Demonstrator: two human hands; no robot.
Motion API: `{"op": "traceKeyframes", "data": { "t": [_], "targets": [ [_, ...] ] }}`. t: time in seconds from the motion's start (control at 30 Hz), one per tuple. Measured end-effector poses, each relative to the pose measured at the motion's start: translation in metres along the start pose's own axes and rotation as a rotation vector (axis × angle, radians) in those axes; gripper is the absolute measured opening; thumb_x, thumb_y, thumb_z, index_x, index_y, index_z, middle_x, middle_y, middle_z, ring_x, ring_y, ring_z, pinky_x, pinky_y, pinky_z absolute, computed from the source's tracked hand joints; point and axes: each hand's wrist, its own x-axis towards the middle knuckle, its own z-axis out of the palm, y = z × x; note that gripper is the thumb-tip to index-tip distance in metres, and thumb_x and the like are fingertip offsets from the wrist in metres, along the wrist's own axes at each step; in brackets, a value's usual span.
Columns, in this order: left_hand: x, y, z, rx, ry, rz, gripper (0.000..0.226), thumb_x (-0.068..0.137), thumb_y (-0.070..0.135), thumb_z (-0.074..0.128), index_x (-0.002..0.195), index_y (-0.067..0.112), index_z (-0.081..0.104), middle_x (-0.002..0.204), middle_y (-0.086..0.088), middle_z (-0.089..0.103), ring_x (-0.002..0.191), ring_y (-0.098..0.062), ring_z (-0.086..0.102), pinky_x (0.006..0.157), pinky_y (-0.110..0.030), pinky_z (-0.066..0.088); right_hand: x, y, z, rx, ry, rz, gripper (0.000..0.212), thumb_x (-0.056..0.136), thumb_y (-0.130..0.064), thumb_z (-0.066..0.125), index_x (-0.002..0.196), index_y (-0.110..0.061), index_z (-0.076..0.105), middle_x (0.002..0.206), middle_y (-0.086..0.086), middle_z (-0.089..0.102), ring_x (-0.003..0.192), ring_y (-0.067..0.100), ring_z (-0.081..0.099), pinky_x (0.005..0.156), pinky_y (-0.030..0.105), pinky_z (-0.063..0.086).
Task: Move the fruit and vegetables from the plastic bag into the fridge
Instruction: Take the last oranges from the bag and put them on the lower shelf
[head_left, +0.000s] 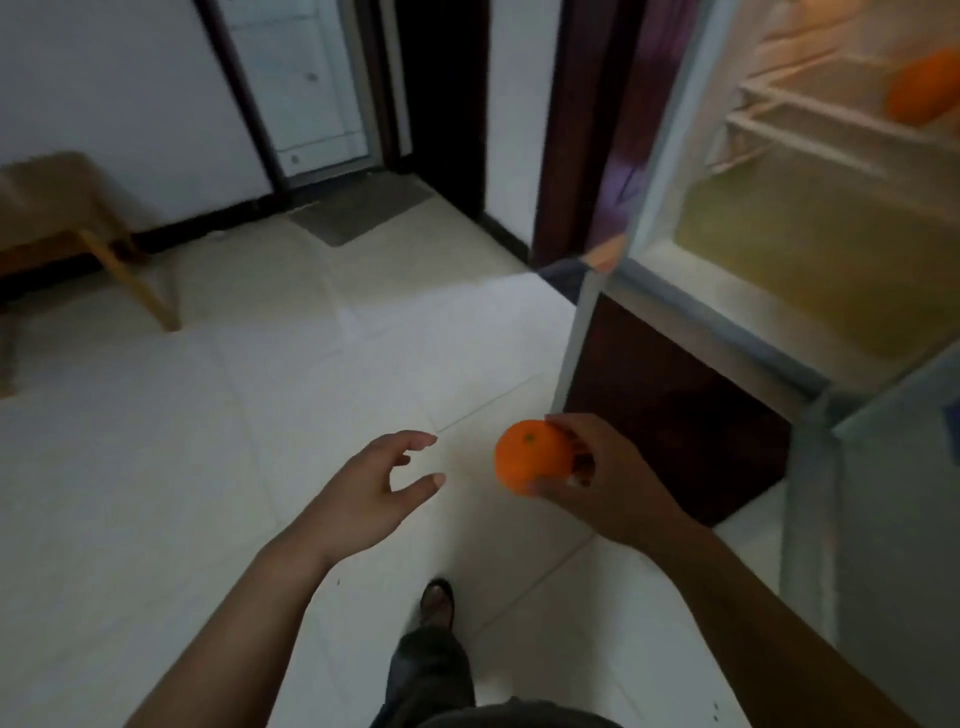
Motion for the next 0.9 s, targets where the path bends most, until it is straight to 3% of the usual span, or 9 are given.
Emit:
{"op": "traceKeyframes", "data": {
  "t": [0.17, 0.27, 0.33, 0.43, 0.5, 0.6, 0.67, 0.77, 0.9],
  "targets": [
    [0.142, 0.051, -0.017, 0.220, -0.188, 0.245, 0.043, 0.085, 0.043, 0.059, 0.125, 0.035, 0.047, 0.133, 0.012, 0.047, 0.116, -0.006, 0.048, 0.091, -0.023, 0.040, 0.064, -0.009, -0.045, -0.047, 0.240, 0.147, 0.068, 0.069, -0.031, 0.080, 0.127, -0.030, 0.044, 0.125, -0.008, 0.046, 0.108, 0.008, 0.048, 0.092, 0.030, 0.046],
    [0.222, 0.111, 0.000, 0.307, -0.293, 0.418, 0.048, 0.085, 0.042, 0.059, 0.130, 0.031, 0.044, 0.138, 0.009, 0.045, 0.121, -0.010, 0.047, 0.094, -0.024, 0.041, 0.091, -0.012, -0.086, -0.102, 0.398, 0.196, 0.067, 0.069, -0.039, 0.078, 0.126, -0.035, 0.044, 0.121, -0.014, 0.043, 0.108, 0.008, 0.048, 0.093, 0.033, 0.047],
    [0.261, 0.157, 0.018, 0.333, -0.353, 0.579, 0.045, 0.085, 0.039, 0.061, 0.126, 0.027, 0.048, 0.131, 0.008, 0.049, 0.118, -0.010, 0.048, 0.092, -0.018, 0.037, 0.101, -0.009, -0.117, -0.147, 0.563, 0.258, 0.061, 0.069, -0.047, 0.075, 0.122, -0.036, 0.046, 0.114, -0.014, 0.045, 0.106, 0.012, 0.051, 0.090, 0.036, 0.049],
    [0.307, 0.223, 0.045, 0.347, -0.357, 0.868, 0.041, 0.082, 0.024, 0.067, 0.120, 0.018, 0.055, 0.115, 0.006, 0.051, 0.102, -0.004, 0.047, 0.077, -0.006, 0.032, 0.112, -0.001, -0.168, -0.290, 0.819, 0.410, 0.062, 0.070, -0.052, 0.071, 0.122, -0.024, 0.051, 0.117, -0.002, 0.054, 0.105, 0.019, 0.055, 0.086, 0.034, 0.048],
    [0.338, 0.262, 0.062, 0.368, -0.381, 0.954, 0.043, 0.082, 0.021, 0.068, 0.122, 0.018, 0.053, 0.115, 0.007, 0.046, 0.104, -0.005, 0.044, 0.082, -0.008, 0.028, 0.119, 0.007, -0.202, -0.354, 0.919, 0.474, 0.061, 0.072, -0.053, 0.069, 0.121, -0.021, 0.052, 0.117, 0.001, 0.056, 0.104, 0.020, 0.055, 0.083, 0.033, 0.047],
    [0.385, 0.311, 0.091, 0.384, -0.428, 1.109, 0.047, 0.081, 0.022, 0.070, 0.124, 0.015, 0.052, 0.131, -0.004, 0.050, 0.123, -0.018, 0.045, 0.100, -0.022, 0.031, 0.133, 0.024, -0.248, -0.350, 1.034, 0.495, 0.062, 0.073, -0.051, 0.069, 0.122, -0.019, 0.051, 0.115, 0.002, 0.057, 0.101, 0.021, 0.056, 0.079, 0.031, 0.045],
    [0.412, 0.341, 0.105, 0.360, -0.404, 1.155, 0.049, 0.081, 0.024, 0.069, 0.125, 0.014, 0.051, 0.136, -0.006, 0.048, 0.127, -0.020, 0.041, 0.104, -0.026, 0.029, 0.146, 0.036, -0.277, -0.307, 1.114, 0.477, 0.060, 0.071, -0.053, 0.070, 0.118, -0.020, 0.053, 0.109, 0.000, 0.058, 0.096, 0.020, 0.058, 0.078, 0.032, 0.047],
    [0.441, 0.376, 0.124, 0.267, -0.356, 1.157, 0.048, 0.082, 0.023, 0.067, 0.126, 0.015, 0.050, 0.136, -0.006, 0.047, 0.127, -0.020, 0.041, 0.100, -0.023, 0.028, 0.165, 0.049, -0.313, -0.241, 1.180, 0.468, 0.051, 0.070, -0.052, 0.071, 0.110, -0.026, 0.054, 0.101, -0.007, 0.052, 0.094, 0.016, 0.056, 0.077, 0.030, 0.045],
    [0.475, 0.403, 0.150, 0.210, -0.358, 1.175, 0.047, 0.081, 0.016, 0.068, 0.125, 0.013, 0.052, 0.135, -0.008, 0.048, 0.125, -0.020, 0.043, 0.096, -0.018, 0.027, 0.182, 0.058, -0.347, -0.227, 1.184, 0.476, 0.053, 0.072, -0.053, 0.069, 0.116, -0.030, 0.049, 0.109, -0.009, 0.050, 0.100, 0.013, 0.052, 0.079, 0.030, 0.043]
  ]
}}
